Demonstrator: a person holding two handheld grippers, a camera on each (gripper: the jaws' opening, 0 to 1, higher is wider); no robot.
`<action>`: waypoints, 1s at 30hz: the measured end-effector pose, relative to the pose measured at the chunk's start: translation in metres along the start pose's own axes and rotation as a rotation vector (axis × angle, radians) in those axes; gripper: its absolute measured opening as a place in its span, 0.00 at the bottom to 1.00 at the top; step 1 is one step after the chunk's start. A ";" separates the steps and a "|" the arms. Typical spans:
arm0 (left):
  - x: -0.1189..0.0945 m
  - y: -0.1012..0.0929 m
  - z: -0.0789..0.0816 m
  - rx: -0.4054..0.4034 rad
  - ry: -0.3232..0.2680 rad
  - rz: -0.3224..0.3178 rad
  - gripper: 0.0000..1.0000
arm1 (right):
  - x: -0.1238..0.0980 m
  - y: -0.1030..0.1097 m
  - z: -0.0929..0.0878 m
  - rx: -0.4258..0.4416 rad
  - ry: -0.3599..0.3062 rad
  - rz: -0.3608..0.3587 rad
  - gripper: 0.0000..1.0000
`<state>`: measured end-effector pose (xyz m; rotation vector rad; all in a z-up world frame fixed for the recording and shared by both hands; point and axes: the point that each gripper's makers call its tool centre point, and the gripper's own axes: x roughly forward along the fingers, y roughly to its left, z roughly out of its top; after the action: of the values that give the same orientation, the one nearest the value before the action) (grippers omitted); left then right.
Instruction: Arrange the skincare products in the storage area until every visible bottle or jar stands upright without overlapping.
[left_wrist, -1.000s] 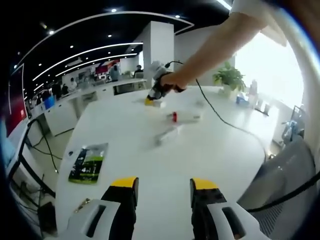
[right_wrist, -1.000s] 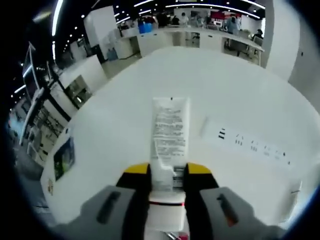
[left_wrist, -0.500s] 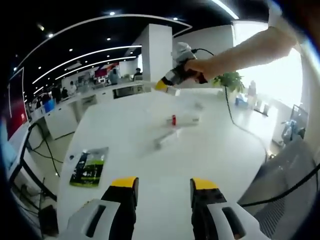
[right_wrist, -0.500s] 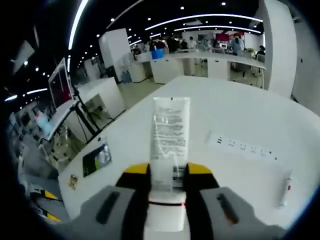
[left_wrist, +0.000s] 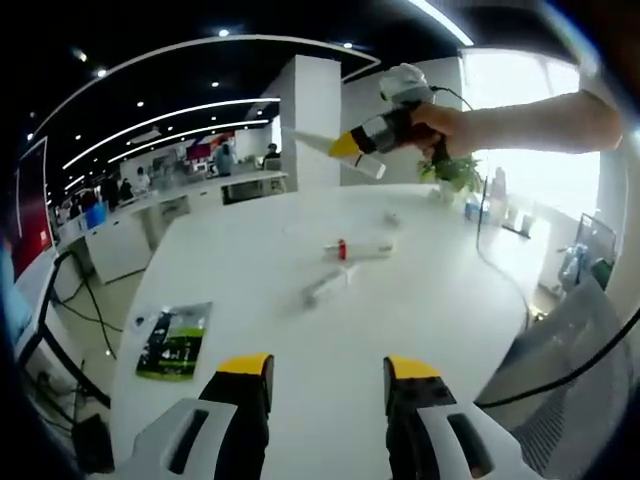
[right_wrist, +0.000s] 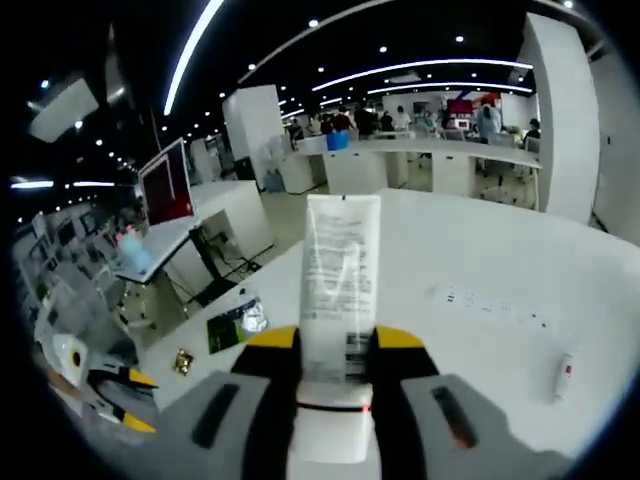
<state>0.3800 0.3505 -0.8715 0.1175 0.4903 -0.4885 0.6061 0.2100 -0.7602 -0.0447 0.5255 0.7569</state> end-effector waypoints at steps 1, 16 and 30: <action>0.000 0.000 0.000 0.005 0.000 -0.002 0.46 | -0.001 0.001 0.000 -0.004 -0.002 0.001 0.25; -0.007 -0.007 0.032 -0.094 -0.128 -0.119 0.49 | -0.037 0.044 -0.029 0.041 -0.045 0.091 0.26; -0.007 -0.011 0.119 -0.561 -0.351 -0.400 0.51 | -0.064 0.097 -0.069 0.075 -0.050 0.230 0.26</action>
<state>0.4194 0.3177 -0.7639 -0.6069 0.2882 -0.7274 0.4721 0.2243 -0.7760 0.1060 0.5167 0.9597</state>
